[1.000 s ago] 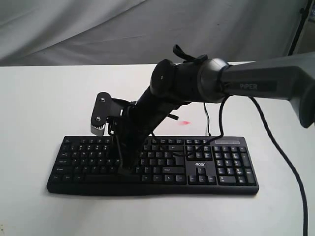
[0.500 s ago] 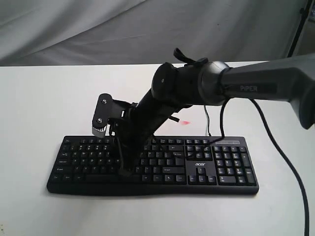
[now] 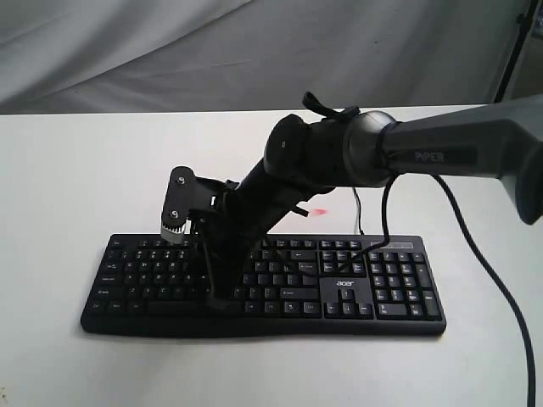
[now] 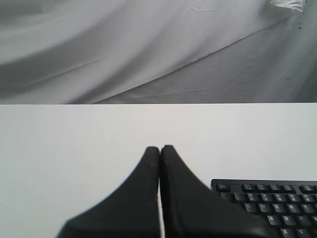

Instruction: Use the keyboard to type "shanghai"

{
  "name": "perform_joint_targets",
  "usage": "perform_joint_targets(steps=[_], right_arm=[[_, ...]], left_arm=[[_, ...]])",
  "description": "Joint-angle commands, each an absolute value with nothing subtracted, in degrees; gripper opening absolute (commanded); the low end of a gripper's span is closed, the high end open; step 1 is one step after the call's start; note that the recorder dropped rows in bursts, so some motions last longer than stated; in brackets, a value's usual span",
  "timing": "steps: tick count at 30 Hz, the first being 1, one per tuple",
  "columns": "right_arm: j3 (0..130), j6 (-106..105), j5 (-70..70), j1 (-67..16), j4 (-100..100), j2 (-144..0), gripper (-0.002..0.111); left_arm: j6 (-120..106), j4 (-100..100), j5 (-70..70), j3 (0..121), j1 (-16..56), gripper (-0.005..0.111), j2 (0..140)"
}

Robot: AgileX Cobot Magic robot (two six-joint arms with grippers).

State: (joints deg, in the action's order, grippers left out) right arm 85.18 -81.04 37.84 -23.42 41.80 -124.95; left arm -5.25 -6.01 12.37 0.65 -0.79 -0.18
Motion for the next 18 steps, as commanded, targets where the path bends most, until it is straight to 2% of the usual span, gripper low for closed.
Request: perform_joint_targets(steps=[1,18], right_arm=[[84.99,-82.76,37.78,-23.32,43.07,-125.72,0.0],[84.99,-83.57,38.06,-23.2,42.78,-125.77,0.0]], left_arm=[[-5.18,-6.24,12.23,0.61,-0.56,0.001,0.0],[-5.18,-6.24,12.23,0.61,-0.56,0.001,0.0]])
